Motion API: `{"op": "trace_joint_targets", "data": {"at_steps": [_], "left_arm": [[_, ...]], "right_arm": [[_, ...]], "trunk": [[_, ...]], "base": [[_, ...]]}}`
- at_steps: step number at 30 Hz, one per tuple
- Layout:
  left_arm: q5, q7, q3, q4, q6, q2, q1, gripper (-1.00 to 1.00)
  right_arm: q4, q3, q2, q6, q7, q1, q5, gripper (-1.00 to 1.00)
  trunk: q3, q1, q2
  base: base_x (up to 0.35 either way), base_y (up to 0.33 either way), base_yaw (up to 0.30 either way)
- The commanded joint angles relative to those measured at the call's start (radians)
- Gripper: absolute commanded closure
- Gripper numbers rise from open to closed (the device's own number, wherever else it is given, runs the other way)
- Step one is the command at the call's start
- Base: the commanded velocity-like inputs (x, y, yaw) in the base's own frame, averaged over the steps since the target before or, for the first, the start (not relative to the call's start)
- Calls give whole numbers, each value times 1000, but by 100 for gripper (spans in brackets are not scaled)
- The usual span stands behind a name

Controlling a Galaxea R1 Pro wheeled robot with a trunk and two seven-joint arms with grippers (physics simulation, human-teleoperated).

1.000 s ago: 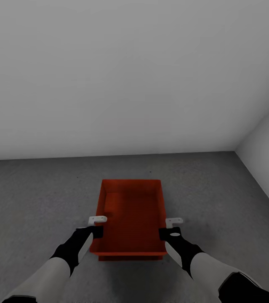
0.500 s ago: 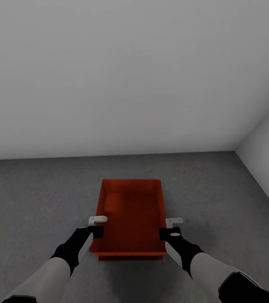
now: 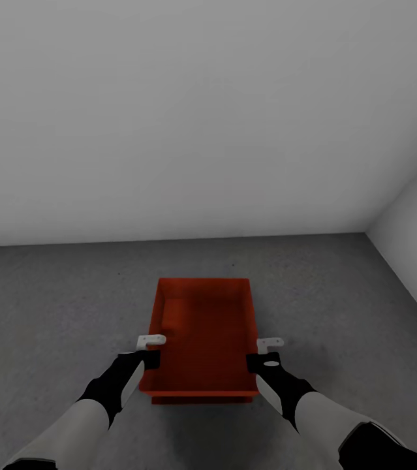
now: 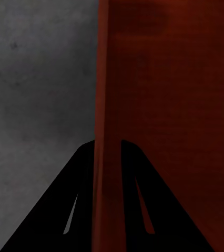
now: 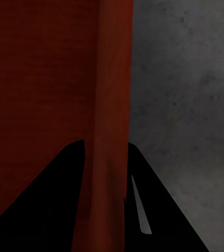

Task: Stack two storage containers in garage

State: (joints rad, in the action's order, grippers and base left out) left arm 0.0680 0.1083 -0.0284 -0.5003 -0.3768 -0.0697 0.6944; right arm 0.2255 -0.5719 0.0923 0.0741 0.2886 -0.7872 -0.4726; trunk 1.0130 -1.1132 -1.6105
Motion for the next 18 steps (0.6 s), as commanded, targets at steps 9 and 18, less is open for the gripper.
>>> {"op": "trace_joint_targets", "data": {"at_steps": [9, 18], "left_arm": [[-10, 11, 10, -14, -6, -4, 1, 100], [-9, 11, 11, -14, -6, -5, 1, 100]], "right_arm": [[-2, 3, 1, 6, 107, 0, -11, 100], [-2, 3, 1, 6, 107, 0, -11, 100]], "trunk": [[10, -12, -22], [10, -12, -22]], "base": [[0, 0, 0], [0, 0, 0]]}}
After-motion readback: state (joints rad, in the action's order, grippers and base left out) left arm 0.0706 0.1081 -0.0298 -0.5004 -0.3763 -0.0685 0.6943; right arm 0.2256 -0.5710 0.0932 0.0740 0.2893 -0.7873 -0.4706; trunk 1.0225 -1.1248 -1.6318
